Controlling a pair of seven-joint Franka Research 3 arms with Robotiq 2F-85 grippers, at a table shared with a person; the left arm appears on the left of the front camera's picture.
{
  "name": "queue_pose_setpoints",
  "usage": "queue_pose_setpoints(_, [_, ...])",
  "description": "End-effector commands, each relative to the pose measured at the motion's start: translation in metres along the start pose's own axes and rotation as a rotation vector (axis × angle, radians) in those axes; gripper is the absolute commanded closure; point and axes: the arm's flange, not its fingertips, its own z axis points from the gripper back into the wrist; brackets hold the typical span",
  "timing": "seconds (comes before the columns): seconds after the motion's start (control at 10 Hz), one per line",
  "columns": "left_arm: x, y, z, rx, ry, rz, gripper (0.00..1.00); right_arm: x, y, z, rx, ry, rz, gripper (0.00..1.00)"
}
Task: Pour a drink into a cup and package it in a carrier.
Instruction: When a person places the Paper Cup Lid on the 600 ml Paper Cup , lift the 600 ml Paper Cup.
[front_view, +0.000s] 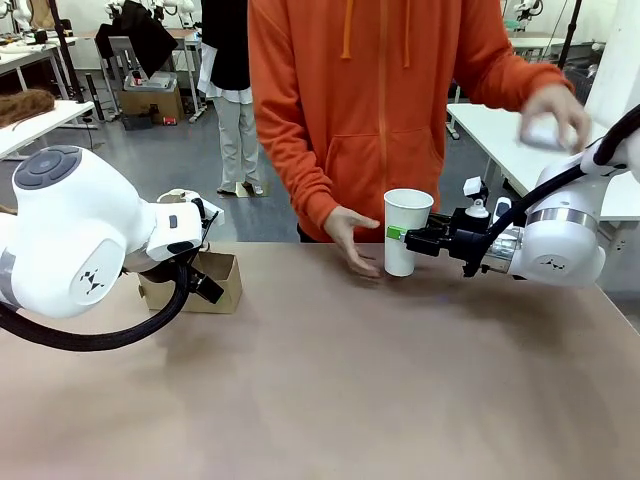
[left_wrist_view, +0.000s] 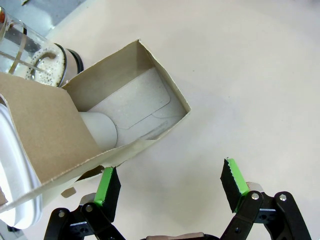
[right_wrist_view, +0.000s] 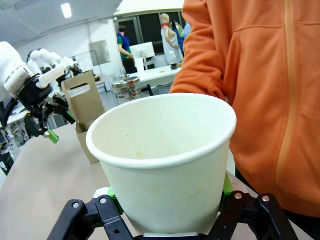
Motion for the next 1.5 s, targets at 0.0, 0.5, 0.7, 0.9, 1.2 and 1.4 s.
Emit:
queue_pose_setpoints(0.0, [-0.0004, 0.0003, 0.0008, -0.002, -0.002, 0.001, 0.0, 0.0027, 0.0016, -0.0006, 0.001, -0.003, 0.005, 0.2])
queue_pose_setpoints(0.5, [-0.0004, 0.0003, 0.0008, -0.002, -0.002, 0.001, 0.0, 0.0027, 0.0016, -0.0006, 0.001, -0.003, 0.005, 0.2])
queue_pose_setpoints(0.7, [-0.0004, 0.0003, 0.0008, -0.002, -0.002, 0.001, 0.0, 0.0027, 0.0016, -0.0006, 0.001, -0.003, 0.005, 0.2])
queue_pose_setpoints(0.9, [-0.0004, 0.0003, 0.0008, -0.002, -0.002, 0.001, 0.0, 0.0027, 0.0016, -0.0006, 0.001, -0.003, 0.005, 0.2])
queue_pose_setpoints(1.2, [-0.0004, 0.0003, 0.0008, -0.002, -0.002, 0.001, 0.0, 0.0027, 0.0016, -0.0006, 0.001, -0.003, 0.005, 0.2])
queue_pose_setpoints(1.4, [-0.0004, 0.0003, 0.0008, -0.002, -0.002, 0.001, 0.0, 0.0027, 0.0016, -0.0006, 0.001, -0.003, 0.005, 0.2])
